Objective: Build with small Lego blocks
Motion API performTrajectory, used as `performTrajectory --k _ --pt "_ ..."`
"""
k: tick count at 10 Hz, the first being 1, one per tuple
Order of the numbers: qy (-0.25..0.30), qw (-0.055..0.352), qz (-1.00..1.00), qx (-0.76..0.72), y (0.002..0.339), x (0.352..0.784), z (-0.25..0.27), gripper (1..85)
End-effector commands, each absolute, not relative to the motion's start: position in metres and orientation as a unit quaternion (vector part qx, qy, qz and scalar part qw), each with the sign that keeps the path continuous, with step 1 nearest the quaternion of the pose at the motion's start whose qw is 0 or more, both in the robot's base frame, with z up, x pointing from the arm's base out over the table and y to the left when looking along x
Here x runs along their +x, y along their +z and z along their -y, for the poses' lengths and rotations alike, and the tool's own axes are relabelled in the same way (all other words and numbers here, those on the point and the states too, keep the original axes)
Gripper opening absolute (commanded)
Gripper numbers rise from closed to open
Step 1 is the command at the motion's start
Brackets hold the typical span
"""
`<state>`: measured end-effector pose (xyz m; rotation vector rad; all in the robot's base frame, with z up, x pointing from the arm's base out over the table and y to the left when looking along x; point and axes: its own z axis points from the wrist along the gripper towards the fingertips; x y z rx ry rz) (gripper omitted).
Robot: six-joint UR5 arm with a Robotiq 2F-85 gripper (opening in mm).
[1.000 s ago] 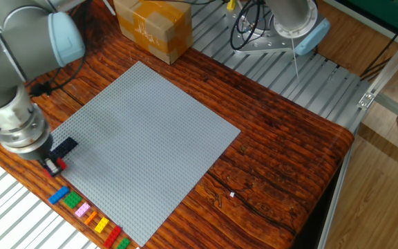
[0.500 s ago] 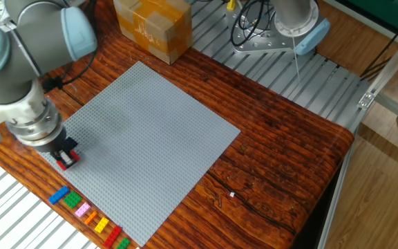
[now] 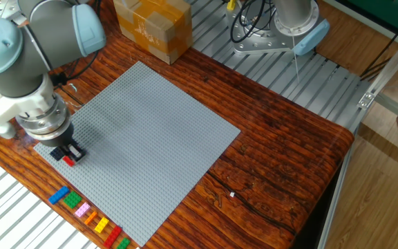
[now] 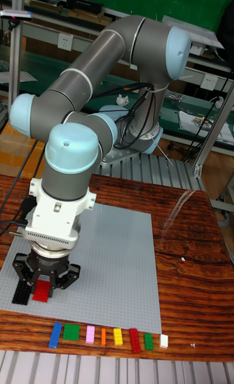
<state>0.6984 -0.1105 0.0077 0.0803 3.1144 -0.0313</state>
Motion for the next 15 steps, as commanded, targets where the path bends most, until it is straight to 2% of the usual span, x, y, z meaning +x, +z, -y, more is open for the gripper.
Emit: performTrajectory --k 1,5,6,7,15 --pt "-0.001 0.019 -1.0 0.001 0.0047 0.6932 0.1097 1.0" --pt "0.003 0.018 -1.0 -0.007 0.0041 0.6911 0.1077 1.0" --pt "0.005 0.018 -1.0 -0.012 0.004 0.691 0.1079 4.3" --pt "0.005 0.018 -1.0 -0.018 0.0033 0.6906 0.1096 11.7" --pt "0.014 0.028 -0.998 -0.05 0.0063 0.6978 0.1103 34.7"
